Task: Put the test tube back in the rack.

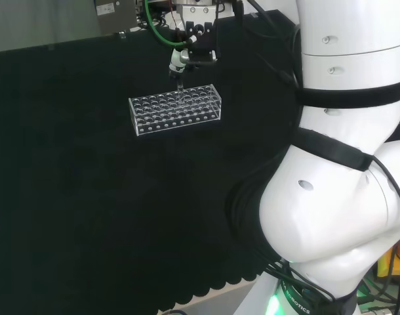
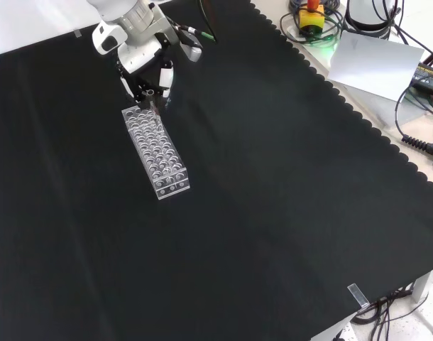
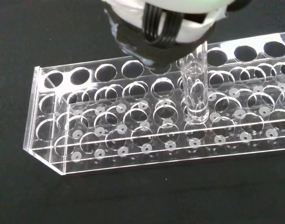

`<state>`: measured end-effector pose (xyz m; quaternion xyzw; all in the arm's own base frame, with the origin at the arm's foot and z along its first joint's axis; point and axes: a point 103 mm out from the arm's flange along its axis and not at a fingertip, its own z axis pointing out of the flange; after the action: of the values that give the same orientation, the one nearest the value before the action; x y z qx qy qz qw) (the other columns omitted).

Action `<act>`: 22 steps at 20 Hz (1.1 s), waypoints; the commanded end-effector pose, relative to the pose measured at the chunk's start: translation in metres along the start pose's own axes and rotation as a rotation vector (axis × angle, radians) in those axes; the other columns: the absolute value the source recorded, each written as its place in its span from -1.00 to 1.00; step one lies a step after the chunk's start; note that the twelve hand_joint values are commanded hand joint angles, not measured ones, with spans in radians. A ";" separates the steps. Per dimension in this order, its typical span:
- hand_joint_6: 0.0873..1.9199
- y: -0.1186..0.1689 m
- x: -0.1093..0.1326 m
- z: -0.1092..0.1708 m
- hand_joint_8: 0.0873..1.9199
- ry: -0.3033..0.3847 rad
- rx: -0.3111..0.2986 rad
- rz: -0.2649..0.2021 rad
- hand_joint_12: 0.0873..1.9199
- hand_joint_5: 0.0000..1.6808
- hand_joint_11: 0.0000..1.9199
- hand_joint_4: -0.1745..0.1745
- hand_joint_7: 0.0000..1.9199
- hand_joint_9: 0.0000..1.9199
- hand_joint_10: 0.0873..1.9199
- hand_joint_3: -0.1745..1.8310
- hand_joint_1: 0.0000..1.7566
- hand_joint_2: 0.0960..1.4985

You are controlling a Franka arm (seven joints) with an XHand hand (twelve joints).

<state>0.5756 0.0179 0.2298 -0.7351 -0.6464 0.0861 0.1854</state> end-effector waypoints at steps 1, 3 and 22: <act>-0.99 -0.010 -0.001 0.014 -0.92 0.023 0.000 0.006 -0.11 0.77 0.29 -1.00 0.94 0.55 -0.93 -0.53 0.63 -0.03; -0.99 -0.012 -0.002 0.018 -0.92 0.036 0.008 0.007 -0.11 0.77 0.29 -1.00 0.94 0.55 -0.93 -0.53 0.63 -0.03; -0.99 0.003 0.010 0.034 -0.92 0.016 0.029 0.018 -0.11 0.77 0.29 -1.00 0.94 0.55 -0.93 -0.53 0.63 -0.03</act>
<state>0.5644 0.0299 0.2006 -0.7386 -0.6369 0.0881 0.2023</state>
